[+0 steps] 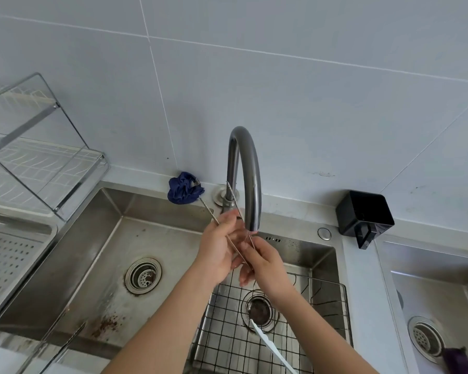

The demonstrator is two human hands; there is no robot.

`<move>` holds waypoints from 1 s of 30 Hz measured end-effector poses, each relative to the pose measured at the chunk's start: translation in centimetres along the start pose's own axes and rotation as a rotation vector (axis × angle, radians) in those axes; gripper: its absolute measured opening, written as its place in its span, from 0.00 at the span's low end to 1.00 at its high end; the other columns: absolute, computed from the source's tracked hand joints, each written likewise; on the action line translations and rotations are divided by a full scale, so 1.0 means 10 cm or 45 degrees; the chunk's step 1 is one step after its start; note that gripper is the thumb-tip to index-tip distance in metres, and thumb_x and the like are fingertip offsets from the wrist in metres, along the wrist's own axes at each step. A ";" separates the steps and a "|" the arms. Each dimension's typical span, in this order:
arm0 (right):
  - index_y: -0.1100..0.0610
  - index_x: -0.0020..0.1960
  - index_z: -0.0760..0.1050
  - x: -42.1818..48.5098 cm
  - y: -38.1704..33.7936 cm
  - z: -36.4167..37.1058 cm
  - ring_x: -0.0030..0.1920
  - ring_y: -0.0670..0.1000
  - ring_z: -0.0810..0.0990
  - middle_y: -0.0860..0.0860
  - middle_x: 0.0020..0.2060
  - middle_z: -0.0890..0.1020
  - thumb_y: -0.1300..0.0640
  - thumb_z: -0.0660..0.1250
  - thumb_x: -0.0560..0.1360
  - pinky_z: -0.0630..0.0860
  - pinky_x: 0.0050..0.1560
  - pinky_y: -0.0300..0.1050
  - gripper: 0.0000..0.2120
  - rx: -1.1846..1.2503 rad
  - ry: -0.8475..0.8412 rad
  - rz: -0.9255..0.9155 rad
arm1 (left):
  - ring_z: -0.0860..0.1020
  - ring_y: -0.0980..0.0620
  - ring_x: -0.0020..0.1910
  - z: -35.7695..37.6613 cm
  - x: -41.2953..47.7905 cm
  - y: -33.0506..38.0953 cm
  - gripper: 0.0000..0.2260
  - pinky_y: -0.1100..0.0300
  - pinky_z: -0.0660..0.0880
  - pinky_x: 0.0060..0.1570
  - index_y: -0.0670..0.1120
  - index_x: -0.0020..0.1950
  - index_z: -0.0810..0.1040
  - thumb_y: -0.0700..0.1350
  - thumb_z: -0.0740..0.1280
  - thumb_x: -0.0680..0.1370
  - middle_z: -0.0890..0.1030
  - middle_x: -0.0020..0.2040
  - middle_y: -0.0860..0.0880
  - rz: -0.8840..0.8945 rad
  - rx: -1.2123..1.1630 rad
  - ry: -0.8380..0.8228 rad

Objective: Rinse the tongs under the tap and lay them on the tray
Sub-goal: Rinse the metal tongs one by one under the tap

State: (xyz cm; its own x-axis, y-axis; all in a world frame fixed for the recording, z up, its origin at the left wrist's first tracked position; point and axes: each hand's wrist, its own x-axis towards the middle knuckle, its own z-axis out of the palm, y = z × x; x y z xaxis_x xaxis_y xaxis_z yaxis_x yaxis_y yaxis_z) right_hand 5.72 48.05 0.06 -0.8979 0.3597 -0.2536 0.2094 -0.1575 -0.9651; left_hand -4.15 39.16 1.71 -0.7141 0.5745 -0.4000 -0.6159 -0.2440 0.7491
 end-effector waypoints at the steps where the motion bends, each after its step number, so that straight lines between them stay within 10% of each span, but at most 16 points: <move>1: 0.61 0.51 0.76 -0.04 0.01 -0.01 0.26 0.55 0.77 0.58 0.36 0.82 0.60 0.62 0.84 0.75 0.27 0.45 0.07 -0.015 0.077 -0.029 | 0.82 0.42 0.45 0.04 0.00 -0.02 0.07 0.59 0.65 0.26 0.47 0.53 0.82 0.44 0.64 0.81 0.85 0.49 0.39 -0.040 -0.004 -0.022; 6: 0.48 0.53 0.79 -0.28 0.10 -0.12 0.29 0.50 0.76 0.48 0.33 0.80 0.66 0.64 0.79 0.73 0.30 0.46 0.14 -0.211 0.194 -0.127 | 0.85 0.43 0.37 0.26 0.01 -0.21 0.07 0.47 0.84 0.43 0.42 0.51 0.76 0.36 0.58 0.83 0.83 0.35 0.42 -0.181 -0.118 0.089; 10: 0.45 0.59 0.76 -0.43 0.15 -0.20 0.40 0.42 0.80 0.37 0.47 0.83 0.64 0.65 0.81 0.75 0.43 0.38 0.15 -0.570 0.160 -0.316 | 0.79 0.46 0.27 0.28 0.03 -0.30 0.09 0.50 0.82 0.36 0.40 0.49 0.75 0.42 0.58 0.85 0.75 0.28 0.46 -0.177 -0.139 0.213; 14: 0.46 0.57 0.73 -0.43 0.19 -0.28 0.31 0.43 0.75 0.46 0.33 0.78 0.53 0.64 0.83 0.77 0.36 0.52 0.04 -0.694 0.048 -0.170 | 0.82 0.49 0.33 0.15 0.10 -0.12 0.14 0.50 0.83 0.42 0.42 0.51 0.81 0.53 0.64 0.82 0.81 0.37 0.46 -0.139 -0.387 0.222; 18: 0.53 0.47 0.74 -0.16 0.09 -0.23 0.29 0.42 0.75 0.51 0.32 0.82 0.46 0.61 0.84 0.76 0.38 0.51 0.12 -0.862 0.038 -0.070 | 0.80 0.40 0.63 -0.01 0.07 0.01 0.21 0.45 0.79 0.59 0.40 0.68 0.78 0.48 0.68 0.78 0.80 0.63 0.40 -0.140 -0.477 0.018; 24: 0.57 0.43 0.73 0.27 -0.12 -0.02 0.41 0.57 0.81 0.54 0.36 0.82 0.37 0.56 0.83 0.78 0.43 0.54 0.24 -1.125 0.019 -0.055 | 0.81 0.46 0.45 -0.19 0.03 0.11 0.12 0.51 0.80 0.44 0.44 0.59 0.81 0.41 0.67 0.77 0.81 0.44 0.44 0.063 -0.501 0.020; 30: 0.57 0.53 0.77 0.40 -0.18 0.26 0.36 0.55 0.80 0.53 0.35 0.82 0.40 0.59 0.83 0.74 0.36 0.50 0.20 -1.018 0.095 -0.207 | 0.80 0.46 0.47 -0.23 -0.04 0.20 0.07 0.52 0.77 0.53 0.45 0.51 0.81 0.41 0.69 0.74 0.80 0.43 0.44 0.269 -0.454 0.009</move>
State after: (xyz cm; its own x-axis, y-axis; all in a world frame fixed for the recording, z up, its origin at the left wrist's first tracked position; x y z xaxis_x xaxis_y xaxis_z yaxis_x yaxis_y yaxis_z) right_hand 0.78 47.41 0.91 -0.9187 0.3862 -0.0827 0.3167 0.5954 -0.7384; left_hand -5.86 36.63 2.11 -0.8388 0.4775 -0.2614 -0.5310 -0.6121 0.5860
